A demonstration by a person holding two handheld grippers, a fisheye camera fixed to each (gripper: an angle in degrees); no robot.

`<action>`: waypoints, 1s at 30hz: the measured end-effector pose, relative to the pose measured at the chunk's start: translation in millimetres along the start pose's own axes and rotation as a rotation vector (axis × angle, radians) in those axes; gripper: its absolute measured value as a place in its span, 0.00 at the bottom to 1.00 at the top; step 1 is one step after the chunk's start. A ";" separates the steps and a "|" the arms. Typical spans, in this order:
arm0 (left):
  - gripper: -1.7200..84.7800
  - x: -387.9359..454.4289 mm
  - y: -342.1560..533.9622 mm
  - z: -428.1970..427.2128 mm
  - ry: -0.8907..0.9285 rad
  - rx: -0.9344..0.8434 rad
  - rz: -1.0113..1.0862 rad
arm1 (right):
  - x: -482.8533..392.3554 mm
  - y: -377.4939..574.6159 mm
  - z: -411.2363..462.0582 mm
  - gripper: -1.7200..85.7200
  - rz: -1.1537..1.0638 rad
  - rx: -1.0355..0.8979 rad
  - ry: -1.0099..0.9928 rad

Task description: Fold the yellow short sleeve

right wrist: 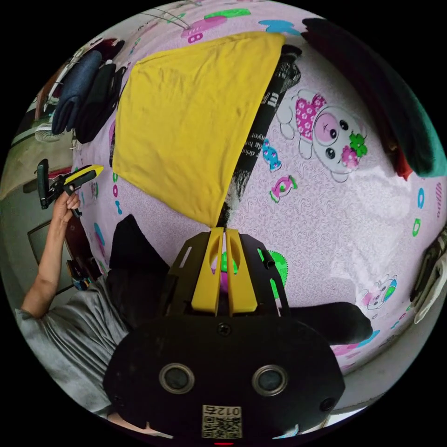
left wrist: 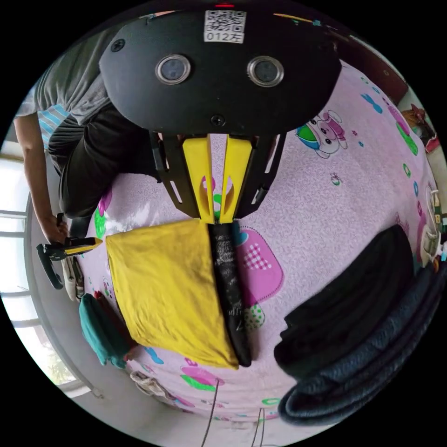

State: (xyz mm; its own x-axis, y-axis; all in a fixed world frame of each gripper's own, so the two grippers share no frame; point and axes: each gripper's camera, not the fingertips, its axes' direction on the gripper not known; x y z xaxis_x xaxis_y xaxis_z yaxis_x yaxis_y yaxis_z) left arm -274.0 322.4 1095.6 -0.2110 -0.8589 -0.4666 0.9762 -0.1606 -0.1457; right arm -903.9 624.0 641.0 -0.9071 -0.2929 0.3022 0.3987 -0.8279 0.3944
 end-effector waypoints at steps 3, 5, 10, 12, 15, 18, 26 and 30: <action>0.03 21.1 -5.6 -13.2 0.004 0.005 0.085 | -40.4 -9.7 -16.6 0.01 -0.020 0.076 -0.010; 0.02 33.8 -8.9 -17.4 -0.011 0.006 0.127 | -77.4 -18.1 -22.6 0.01 -0.047 0.106 0.023; 0.02 45.0 6.2 -22.6 -0.135 -0.091 0.185 | -140.1 -27.0 -20.8 0.01 -0.065 0.061 0.133; 0.02 44.7 19.5 -33.8 -0.152 -0.071 0.201 | -161.8 -24.5 -29.5 0.01 -0.065 0.087 0.127; 0.02 39.5 40.0 -59.4 -0.163 -0.058 0.181 | -200.8 -16.4 -45.4 0.01 -0.049 0.115 0.157; 0.02 35.1 62.9 -101.5 -0.161 0.052 0.168 | -249.4 1.5 -74.2 0.01 -0.046 0.176 0.313; 0.03 87.1 124.2 -249.5 -0.059 0.654 0.396 | -421.3 111.7 -229.0 0.01 -0.047 0.762 0.495; 0.03 140.1 157.4 -309.4 0.012 0.912 0.587 | -511.5 182.2 -269.2 0.01 0.013 1.074 0.711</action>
State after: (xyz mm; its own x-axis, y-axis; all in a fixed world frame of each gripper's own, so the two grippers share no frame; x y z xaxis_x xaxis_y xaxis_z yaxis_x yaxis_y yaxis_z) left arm -165.4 327.3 737.4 0.3058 -0.9157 -0.2608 0.5937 -0.0307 0.8041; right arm -403.5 494.2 324.7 -0.6421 -0.7620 -0.0838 0.0151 -0.1219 0.9924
